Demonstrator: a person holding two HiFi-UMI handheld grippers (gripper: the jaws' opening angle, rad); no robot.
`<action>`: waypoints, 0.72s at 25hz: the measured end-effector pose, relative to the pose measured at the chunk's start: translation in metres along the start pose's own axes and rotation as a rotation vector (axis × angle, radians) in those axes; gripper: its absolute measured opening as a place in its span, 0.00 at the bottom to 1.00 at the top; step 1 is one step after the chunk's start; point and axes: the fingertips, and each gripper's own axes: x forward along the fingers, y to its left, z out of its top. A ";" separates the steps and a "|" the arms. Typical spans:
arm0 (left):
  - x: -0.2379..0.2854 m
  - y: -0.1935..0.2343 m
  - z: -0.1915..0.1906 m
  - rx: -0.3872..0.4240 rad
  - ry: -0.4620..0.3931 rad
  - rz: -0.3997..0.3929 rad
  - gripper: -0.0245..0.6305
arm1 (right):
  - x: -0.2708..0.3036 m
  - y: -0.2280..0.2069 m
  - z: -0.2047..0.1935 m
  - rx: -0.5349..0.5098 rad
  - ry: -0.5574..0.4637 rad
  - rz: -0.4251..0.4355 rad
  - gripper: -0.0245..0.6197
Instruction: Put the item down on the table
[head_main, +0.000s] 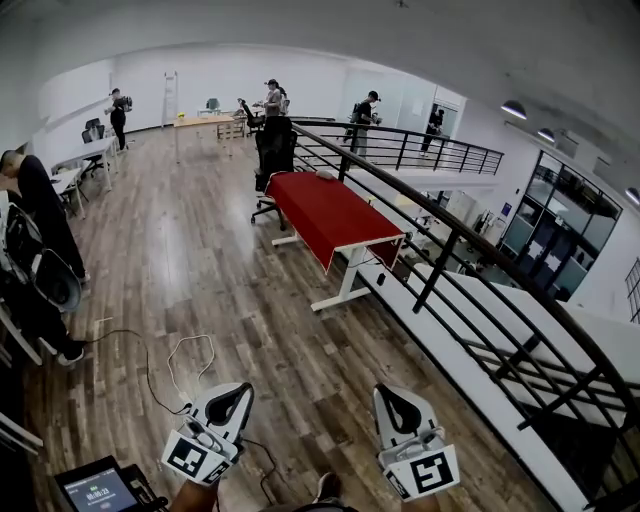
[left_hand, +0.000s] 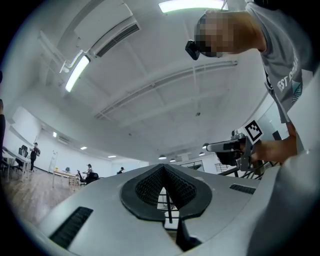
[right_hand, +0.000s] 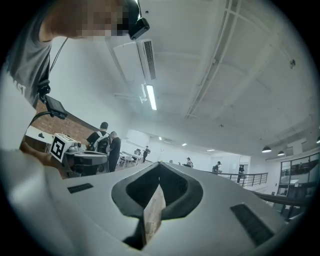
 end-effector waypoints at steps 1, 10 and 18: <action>-0.001 -0.005 -0.003 -0.006 -0.003 -0.007 0.04 | -0.007 0.002 -0.001 -0.004 0.004 -0.006 0.04; 0.000 -0.048 0.008 -0.008 -0.007 -0.059 0.04 | -0.056 -0.009 0.008 -0.018 0.015 -0.052 0.04; 0.005 -0.127 0.023 0.025 0.023 -0.035 0.04 | -0.124 -0.037 0.015 0.001 -0.024 -0.009 0.04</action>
